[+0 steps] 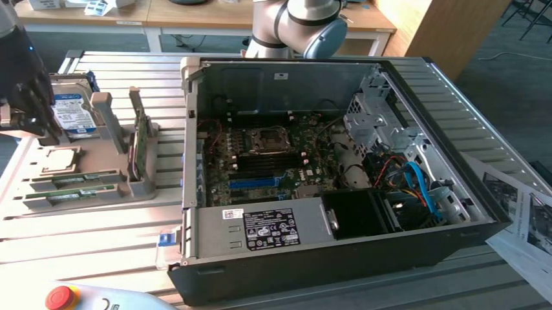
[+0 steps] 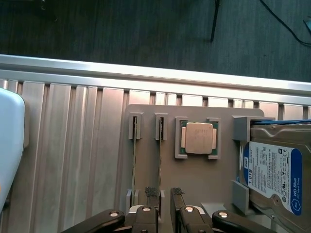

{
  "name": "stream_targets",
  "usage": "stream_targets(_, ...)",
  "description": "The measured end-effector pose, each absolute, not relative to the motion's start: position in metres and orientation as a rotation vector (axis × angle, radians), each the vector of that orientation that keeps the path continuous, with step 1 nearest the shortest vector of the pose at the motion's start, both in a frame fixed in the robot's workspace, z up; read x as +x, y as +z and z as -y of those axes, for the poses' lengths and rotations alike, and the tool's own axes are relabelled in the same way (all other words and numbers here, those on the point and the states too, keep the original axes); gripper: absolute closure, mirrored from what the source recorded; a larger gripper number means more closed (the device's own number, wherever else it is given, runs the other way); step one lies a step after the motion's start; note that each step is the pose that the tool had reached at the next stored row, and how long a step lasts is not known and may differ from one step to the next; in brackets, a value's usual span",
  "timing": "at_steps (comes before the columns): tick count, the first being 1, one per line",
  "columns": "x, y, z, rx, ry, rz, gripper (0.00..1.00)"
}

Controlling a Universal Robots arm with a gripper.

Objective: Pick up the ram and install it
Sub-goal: 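Pick up the ram and move it above insertion slot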

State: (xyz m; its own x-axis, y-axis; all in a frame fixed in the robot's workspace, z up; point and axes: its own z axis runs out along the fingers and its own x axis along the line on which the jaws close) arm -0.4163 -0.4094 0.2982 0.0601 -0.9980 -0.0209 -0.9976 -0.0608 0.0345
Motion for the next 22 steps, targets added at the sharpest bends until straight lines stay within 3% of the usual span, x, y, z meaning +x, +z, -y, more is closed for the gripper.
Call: stream_targets(22,-0.416,0.271,0.409,2.279,-0.061,2.146,0.75)
